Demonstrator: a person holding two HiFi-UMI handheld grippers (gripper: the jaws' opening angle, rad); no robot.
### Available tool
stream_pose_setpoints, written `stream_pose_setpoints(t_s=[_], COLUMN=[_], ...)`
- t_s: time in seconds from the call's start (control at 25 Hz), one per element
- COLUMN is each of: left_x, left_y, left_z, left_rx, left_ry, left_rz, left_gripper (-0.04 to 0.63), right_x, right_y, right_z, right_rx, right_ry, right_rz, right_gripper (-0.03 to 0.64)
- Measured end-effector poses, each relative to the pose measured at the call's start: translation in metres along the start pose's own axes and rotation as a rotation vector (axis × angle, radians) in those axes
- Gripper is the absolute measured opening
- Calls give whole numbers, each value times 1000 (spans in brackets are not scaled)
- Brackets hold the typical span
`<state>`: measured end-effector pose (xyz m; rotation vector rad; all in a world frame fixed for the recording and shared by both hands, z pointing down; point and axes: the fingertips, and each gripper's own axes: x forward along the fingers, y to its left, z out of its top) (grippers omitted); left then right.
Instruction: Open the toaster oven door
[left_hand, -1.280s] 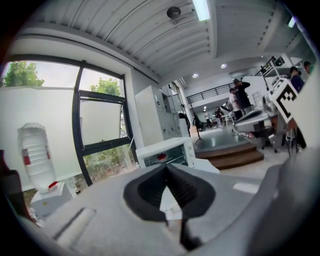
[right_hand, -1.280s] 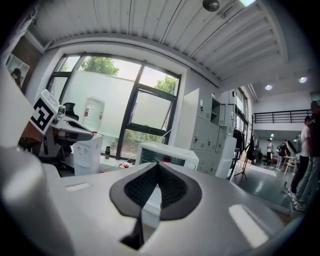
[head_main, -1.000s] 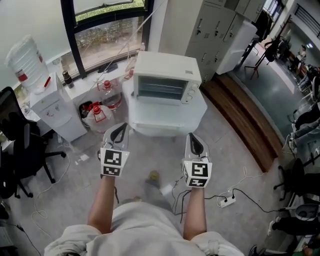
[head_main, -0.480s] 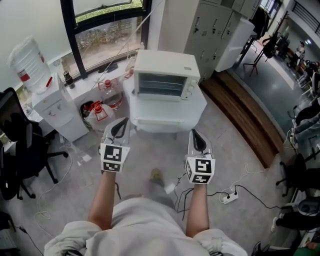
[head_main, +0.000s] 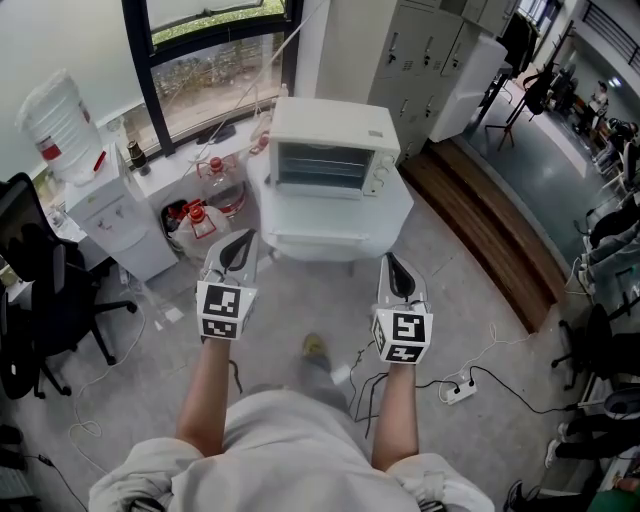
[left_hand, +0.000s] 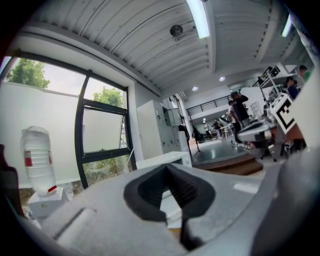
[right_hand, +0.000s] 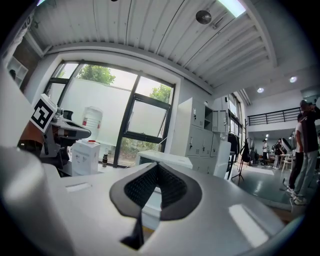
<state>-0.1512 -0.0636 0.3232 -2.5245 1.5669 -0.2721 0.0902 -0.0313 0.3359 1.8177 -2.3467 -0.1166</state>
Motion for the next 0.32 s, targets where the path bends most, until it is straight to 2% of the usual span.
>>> stream_pose_setpoints(t_s=[0.32], left_x=[-7], left_y=[5], left_z=[3], left_rx=[6], left_ry=[-11], left_rz=[12], left_gripper=[-2], right_x=[-4], right_y=[2], right_z=[2], right_rx=[-1], right_ry=[-9], right_rz=[-4], right_gripper=[3])
